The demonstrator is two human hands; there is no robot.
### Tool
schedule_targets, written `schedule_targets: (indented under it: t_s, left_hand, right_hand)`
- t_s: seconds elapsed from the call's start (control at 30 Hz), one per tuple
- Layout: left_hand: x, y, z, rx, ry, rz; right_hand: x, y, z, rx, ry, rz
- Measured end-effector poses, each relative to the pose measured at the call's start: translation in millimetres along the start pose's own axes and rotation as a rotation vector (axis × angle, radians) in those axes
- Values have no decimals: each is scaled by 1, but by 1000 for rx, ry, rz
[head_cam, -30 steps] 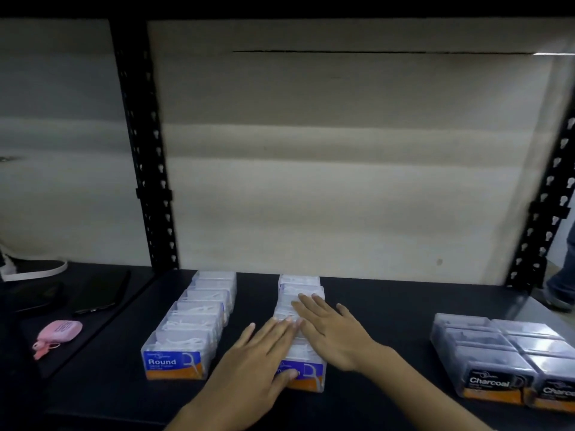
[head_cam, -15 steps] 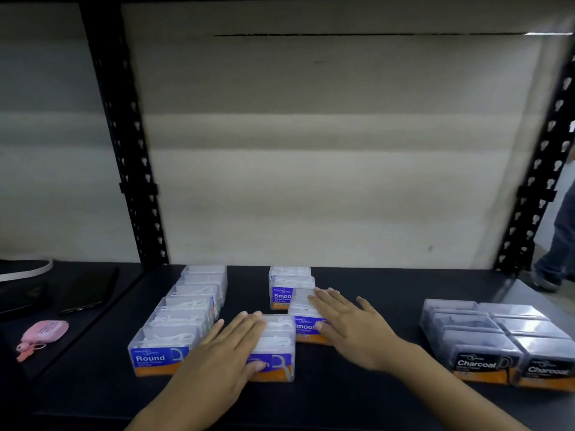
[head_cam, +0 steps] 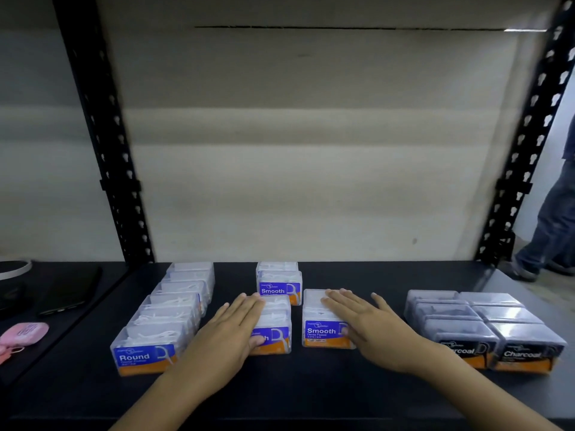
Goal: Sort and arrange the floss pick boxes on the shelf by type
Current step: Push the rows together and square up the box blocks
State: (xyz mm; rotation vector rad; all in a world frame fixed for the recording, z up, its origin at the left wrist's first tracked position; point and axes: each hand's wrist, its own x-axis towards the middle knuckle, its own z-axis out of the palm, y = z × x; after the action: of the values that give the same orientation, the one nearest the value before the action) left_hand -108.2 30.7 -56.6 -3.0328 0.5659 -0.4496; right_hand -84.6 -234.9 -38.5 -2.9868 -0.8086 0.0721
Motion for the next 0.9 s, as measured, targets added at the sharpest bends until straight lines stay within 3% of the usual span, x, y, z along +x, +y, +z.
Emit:
schedule_targets:
  t_s: [0.5, 0.9]
  left_hand:
    - [31, 16, -16, -179, -216, 75]
    - [31, 28, -19, -253, -220, 126]
  right_hand:
    - [32, -8, -11, 102, -3, -28]
    - [15, -7, -18, 121, -31, -81]
